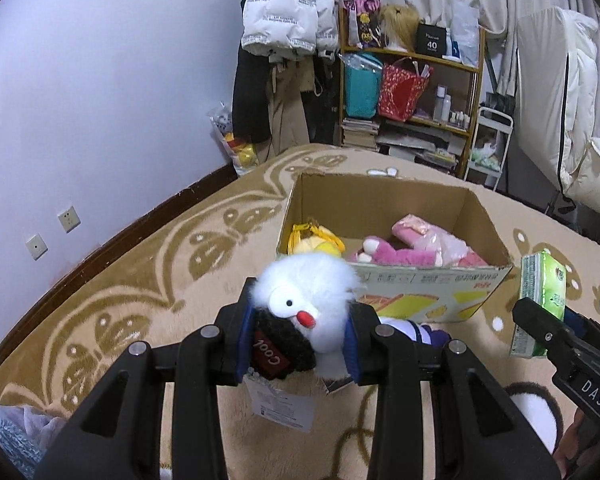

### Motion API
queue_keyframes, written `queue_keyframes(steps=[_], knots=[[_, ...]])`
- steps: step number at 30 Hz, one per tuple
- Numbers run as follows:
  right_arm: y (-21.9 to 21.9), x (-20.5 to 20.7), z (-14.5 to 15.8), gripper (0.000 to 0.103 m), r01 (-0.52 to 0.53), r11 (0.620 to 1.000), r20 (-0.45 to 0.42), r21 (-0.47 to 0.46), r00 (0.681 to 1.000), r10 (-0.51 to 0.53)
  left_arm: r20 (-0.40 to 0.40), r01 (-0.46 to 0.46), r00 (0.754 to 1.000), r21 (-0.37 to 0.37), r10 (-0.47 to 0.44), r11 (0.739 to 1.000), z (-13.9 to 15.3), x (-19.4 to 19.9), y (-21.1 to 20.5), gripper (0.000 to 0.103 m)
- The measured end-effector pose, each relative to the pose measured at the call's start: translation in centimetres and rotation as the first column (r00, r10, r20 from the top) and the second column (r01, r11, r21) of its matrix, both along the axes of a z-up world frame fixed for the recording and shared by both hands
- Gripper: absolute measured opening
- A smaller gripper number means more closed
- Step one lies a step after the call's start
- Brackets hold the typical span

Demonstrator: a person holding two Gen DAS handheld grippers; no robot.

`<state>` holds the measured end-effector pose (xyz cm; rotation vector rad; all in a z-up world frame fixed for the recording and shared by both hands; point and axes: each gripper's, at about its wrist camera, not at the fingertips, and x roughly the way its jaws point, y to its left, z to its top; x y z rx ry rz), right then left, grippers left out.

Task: Organize soft objects
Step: 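Lift the white plush and green tissue pack and carry both over the box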

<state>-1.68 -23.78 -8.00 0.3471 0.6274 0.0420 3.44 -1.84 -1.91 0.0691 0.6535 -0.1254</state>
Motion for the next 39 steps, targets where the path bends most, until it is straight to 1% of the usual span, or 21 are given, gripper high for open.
queue_keyframes(steps=[8, 12, 17, 23, 26, 29, 33, 39], knots=[[-0.6, 0.1, 1.2, 0.062, 0.013, 1.000, 0.067, -0.025, 0.998, -0.011, 0.064, -0.019, 0.998, -0.010, 0.020, 1.000, 1.2, 0.8, 0.2, 0.035], [-1.0, 0.4, 2.0, 0.062, 0.017, 0.999, 0.117, -0.029, 0.993, -0.014, 0.096, -0.016, 0.995, -0.013, 0.017, 1.000, 1.8, 1.5, 0.1, 0.035], [-1.1, 0.9, 2.9, 0.062, 0.011, 0.999, 0.169, -0.046, 0.986, -0.004, 0.142, 0.003, 0.990, 0.006, -0.003, 1.000, 2.4, 2.6, -0.7, 0.035], [-0.9, 2.2, 3.1, 0.062, -0.004, 0.998, 0.179, -0.069, 0.984, 0.016, 0.175, 0.025, 0.984, 0.034, -0.031, 0.999, 2.6, 4.1, -2.1, 0.035], [-0.8, 2.9, 2.9, 0.062, -0.014, 0.997, 0.176, -0.077, 0.984, 0.027, 0.158, 0.038, 0.987, 0.009, -0.039, 0.999, 2.6, 5.3, -2.4, 0.035], [-0.6, 3.4, 2.6, 0.062, -0.020, 0.996, 0.164, -0.082, 0.986, 0.034, 0.168, 0.040, 0.985, 0.026, -0.044, 0.999, 2.5, 6.2, -2.9, 0.035], [-0.4, 4.2, 2.3, 0.062, -0.025, 0.995, 0.150, -0.094, 0.988, 0.039, 0.164, 0.041, 0.986, 0.008, -0.042, 0.999, 2.4, 7.4, -3.1, 0.035], [-0.5, 5.4, 2.0, 0.062, -0.031, 0.994, 0.155, -0.100, 0.987, 0.047, 0.156, 0.033, 0.987, -0.009, -0.031, 0.999, 1.8, 9.0, -3.2, 0.035]])
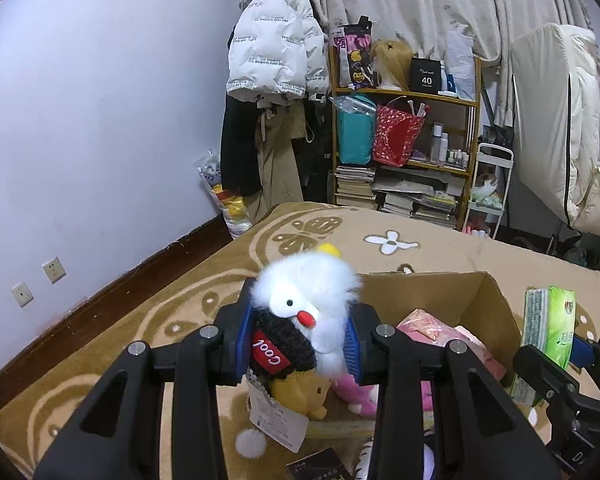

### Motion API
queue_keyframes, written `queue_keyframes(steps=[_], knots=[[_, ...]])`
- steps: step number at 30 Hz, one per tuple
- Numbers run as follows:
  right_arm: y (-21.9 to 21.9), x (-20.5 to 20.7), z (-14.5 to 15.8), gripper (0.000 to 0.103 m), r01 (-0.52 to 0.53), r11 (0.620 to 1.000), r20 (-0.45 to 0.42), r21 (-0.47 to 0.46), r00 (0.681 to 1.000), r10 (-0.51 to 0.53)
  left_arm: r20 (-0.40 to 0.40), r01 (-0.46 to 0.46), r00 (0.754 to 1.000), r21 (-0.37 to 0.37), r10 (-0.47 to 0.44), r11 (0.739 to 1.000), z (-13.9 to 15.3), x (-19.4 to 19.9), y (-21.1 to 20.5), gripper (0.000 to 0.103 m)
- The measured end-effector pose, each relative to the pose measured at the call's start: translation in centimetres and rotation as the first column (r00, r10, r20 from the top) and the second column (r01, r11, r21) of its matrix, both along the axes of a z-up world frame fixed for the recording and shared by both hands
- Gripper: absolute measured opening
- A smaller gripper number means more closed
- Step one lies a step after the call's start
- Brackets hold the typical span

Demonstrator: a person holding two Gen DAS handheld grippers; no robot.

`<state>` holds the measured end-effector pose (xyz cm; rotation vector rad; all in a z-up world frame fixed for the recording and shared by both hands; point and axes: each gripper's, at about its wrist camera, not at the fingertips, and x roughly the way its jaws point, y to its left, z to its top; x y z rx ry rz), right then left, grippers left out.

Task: Organize soft objects
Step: 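Lift the white plush and green tissue pack and carry both over the box, then open both tools to drop the plush and tissue pack into the box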

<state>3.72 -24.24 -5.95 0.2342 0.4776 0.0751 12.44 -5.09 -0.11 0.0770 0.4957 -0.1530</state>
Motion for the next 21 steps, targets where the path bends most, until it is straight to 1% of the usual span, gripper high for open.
queue_keyframes(steps=[5, 11, 14, 18, 21], knots=[[-0.1, 1.0, -0.2, 0.062, -0.004, 1.000, 0.020, 0.001, 1.000, 0.004, -0.009, 0.008, 1.000, 0.000, -0.008, 1.000, -0.8, 0.5, -0.3, 0.036], [-0.4, 2.2, -0.4, 0.063, -0.021, 1.000, 0.051, 0.009, 0.999, 0.020, 0.004, 0.032, 0.999, 0.003, -0.032, 0.999, -1.0, 0.5, -0.7, 0.036], [-0.3, 2.5, -0.7, 0.063, -0.031, 0.999, 0.047, 0.014, 0.998, 0.030, -0.013, 0.035, 0.999, 0.010, -0.035, 0.999, -1.6, 0.7, -0.7, 0.037], [-0.1, 3.1, -1.3, 0.064, -0.040, 0.999, 0.020, 0.007, 0.999, 0.040, -0.059, 0.038, 0.998, -0.003, -0.038, 0.999, -2.4, 1.3, -0.6, 0.039], [0.0, 3.2, -1.6, 0.064, -0.043, 0.999, 0.007, 0.010, 0.999, 0.042, -0.057, 0.021, 0.998, 0.006, -0.020, 1.000, -2.6, 1.2, -0.6, 0.066]])
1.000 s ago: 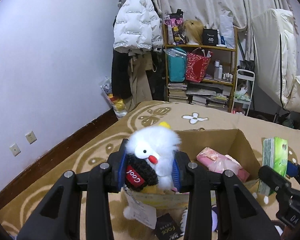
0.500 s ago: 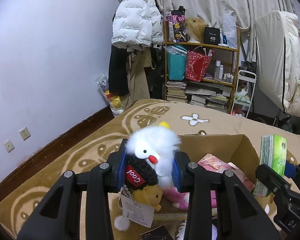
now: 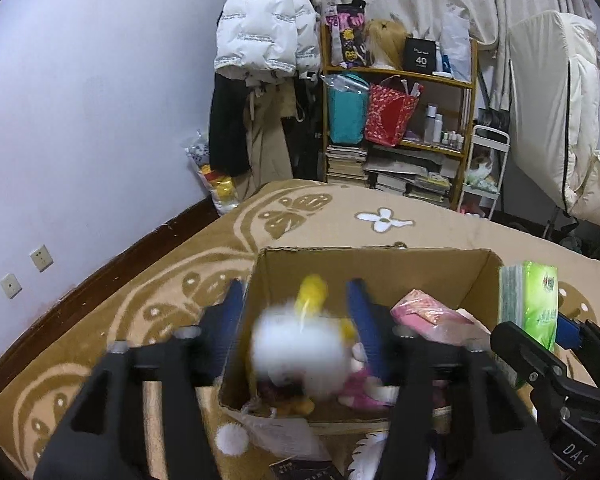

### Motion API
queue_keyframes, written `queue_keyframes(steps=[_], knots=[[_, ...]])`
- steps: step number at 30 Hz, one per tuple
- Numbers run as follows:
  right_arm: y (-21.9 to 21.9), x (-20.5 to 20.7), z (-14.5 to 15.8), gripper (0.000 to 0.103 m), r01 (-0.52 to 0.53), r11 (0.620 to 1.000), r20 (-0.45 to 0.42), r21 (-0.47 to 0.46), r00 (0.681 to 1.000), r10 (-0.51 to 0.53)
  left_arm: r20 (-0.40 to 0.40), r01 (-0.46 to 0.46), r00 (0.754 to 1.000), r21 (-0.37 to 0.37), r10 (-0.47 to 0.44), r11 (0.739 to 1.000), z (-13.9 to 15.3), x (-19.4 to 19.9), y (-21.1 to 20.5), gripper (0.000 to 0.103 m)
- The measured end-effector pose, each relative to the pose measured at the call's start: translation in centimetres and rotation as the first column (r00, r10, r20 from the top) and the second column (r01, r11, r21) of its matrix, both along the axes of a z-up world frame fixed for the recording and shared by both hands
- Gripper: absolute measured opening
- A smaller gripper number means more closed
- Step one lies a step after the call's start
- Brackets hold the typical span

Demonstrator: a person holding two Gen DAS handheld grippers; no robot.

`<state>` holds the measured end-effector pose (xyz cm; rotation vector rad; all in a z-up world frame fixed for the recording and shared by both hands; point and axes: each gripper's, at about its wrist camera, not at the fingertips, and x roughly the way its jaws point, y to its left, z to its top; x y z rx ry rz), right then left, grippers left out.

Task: Organize soft objects
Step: 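Open both tools to drop the plush and tissue pack into the box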

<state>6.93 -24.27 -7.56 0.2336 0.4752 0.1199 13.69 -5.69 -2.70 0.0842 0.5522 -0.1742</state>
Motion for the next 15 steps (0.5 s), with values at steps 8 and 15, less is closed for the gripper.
queue_keyframes(steps=[8, 15], knots=[[0.0, -0.2, -0.2, 0.095, 0.011, 1.000, -0.001, 0.005, 1.000, -0.011, -0.001, -0.047, 0.999, 0.051, 0.047, 0.998, -0.4, -0.3, -0.1, 0.089], [-1.1, -0.6, -0.3, 0.103, 0.052, 0.998, -0.026, 0.038, 0.998, -0.052, 0.002, -0.071, 0.998, 0.066, 0.071, 0.995, 0.1, -0.8, 0.6, 0.102]])
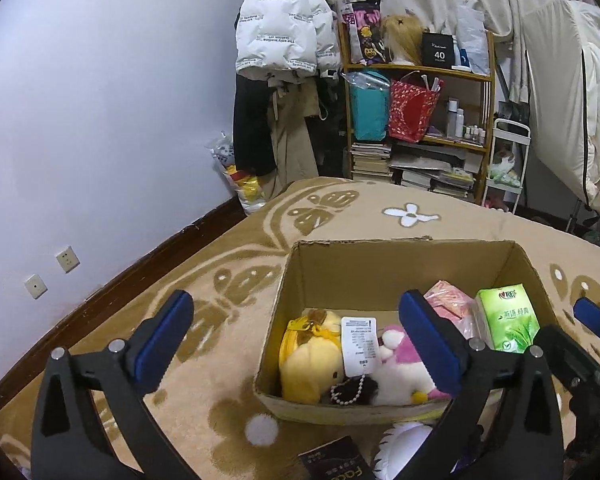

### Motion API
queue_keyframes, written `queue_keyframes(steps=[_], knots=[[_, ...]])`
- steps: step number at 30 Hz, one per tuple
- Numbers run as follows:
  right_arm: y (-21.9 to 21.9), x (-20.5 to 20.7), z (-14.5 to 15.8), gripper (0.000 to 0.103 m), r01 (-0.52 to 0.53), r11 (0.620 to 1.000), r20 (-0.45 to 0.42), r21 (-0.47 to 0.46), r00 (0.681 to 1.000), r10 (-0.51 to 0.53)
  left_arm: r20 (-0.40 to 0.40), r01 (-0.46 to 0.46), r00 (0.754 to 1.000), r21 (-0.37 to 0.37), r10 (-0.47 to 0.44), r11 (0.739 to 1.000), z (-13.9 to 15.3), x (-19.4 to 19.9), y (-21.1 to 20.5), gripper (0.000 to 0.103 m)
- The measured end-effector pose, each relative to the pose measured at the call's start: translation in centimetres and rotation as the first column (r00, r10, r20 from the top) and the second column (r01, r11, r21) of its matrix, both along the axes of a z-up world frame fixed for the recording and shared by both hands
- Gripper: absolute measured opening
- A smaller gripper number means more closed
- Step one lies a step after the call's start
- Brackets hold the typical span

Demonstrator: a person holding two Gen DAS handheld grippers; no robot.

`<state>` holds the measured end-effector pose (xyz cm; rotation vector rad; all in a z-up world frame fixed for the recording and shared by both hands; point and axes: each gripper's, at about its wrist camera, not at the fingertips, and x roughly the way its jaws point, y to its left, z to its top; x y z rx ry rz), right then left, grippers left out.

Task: Organize soft objects
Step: 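Open both tools to drop the plush and tissue pack into the box, then move both tools back toward the black tissue pack and white-and-purple doll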

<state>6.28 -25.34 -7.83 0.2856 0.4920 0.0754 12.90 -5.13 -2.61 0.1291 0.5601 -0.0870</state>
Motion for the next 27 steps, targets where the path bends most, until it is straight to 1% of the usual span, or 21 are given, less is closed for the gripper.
queue_keyframes(steps=[6, 14, 18, 24, 27], knots=[[0.0, -1.1, 0.2, 0.103, 0.020, 1.000, -0.010, -0.002, 1.000, -0.020, -0.006, -0.009, 1.000, -0.002, 0.009, 1.000, 0.6, -1.4, 0.8, 0.102], [1.0, -3.6, 0.8, 0.103, 0.020, 0.999, -0.006, -0.034, 1.000, -0.020, -0.018, -0.013, 1.000, -0.047, 0.012, 0.999, 2.1, -3.6, 2.5, 0.102], [1.6, -4.8, 1.2, 0.103, 0.026, 0.998, -0.009, -0.057, 1.000, -0.027, -0.031, -0.017, 0.999, -0.039, 0.016, 0.999, 2.6, -4.4, 3.0, 0.102], [2.1, -6.1, 1.6, 0.103, 0.026, 0.997, -0.011, -0.066, 1.000, -0.027, -0.088, -0.037, 0.996, -0.064, 0.031, 0.997, 2.4, -5.6, 4.1, 0.102], [2.4, -6.7, 1.6, 0.103, 0.022, 0.998, -0.015, -0.065, 1.000, -0.023, -0.124, -0.052, 0.991, -0.097, 0.039, 0.994, 2.3, -5.9, 4.9, 0.102]])
